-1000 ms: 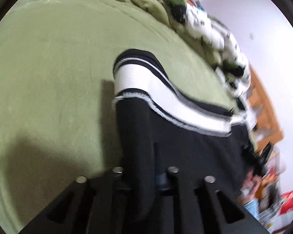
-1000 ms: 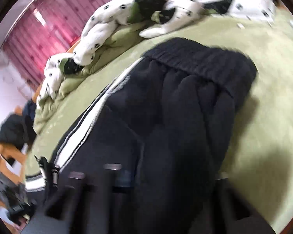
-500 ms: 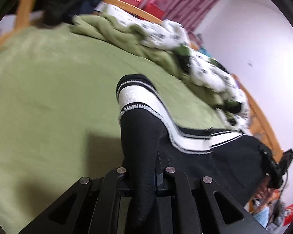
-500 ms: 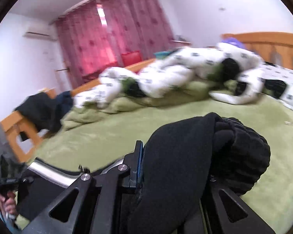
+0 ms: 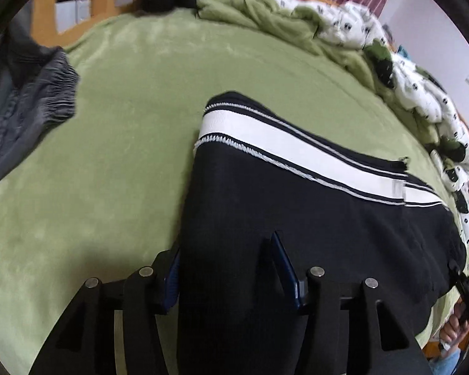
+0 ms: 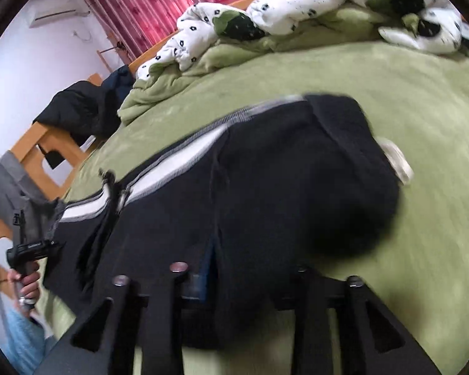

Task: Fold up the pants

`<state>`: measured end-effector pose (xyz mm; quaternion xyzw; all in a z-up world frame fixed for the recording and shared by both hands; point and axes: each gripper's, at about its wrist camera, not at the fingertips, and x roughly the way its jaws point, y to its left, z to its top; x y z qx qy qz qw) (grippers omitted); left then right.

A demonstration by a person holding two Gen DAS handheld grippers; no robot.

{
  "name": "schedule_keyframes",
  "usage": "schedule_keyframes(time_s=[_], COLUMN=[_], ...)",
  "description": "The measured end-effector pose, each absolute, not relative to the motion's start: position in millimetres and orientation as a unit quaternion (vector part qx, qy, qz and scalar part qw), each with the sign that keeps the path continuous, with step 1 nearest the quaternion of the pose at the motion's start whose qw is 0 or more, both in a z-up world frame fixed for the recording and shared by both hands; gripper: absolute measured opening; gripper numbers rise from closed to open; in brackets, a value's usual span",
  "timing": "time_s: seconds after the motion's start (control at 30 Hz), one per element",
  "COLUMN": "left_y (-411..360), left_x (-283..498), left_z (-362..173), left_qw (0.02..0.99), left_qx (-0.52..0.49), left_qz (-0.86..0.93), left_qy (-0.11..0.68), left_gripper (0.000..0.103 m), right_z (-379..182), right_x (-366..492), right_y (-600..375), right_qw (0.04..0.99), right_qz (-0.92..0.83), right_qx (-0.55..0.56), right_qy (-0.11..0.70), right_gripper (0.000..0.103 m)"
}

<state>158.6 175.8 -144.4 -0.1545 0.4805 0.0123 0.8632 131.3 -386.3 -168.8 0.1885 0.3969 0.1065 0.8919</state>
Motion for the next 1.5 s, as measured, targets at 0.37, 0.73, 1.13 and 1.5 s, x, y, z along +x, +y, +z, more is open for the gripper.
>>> schedule_keyframes(time_s=[0.37, 0.73, 1.13, 1.5], left_y=[169, 142, 118, 131], left_x=[101, 91, 84, 55], left_z=[-127, -120, -125, -132], left_qw=[0.874, 0.872, 0.878, 0.872], left_qx=[-0.170, -0.163, -0.148, -0.197], left_qz=[0.015, 0.026, -0.022, -0.074], left_qy=[0.456, 0.461, 0.456, 0.442], left_gripper=[0.060, 0.060, 0.060, 0.060], right_z=[-185, -144, -169, -182], right_x=[128, 166, 145, 174], right_y=[-428, -420, -483, -466], right_qw=[0.913, 0.953, 0.907, 0.855], right_qz=[0.028, 0.086, 0.019, 0.019], right_qx=[0.157, 0.039, 0.057, 0.328], right_qy=[0.376, 0.287, 0.417, 0.401], right_gripper=[0.067, 0.037, 0.063, 0.083])
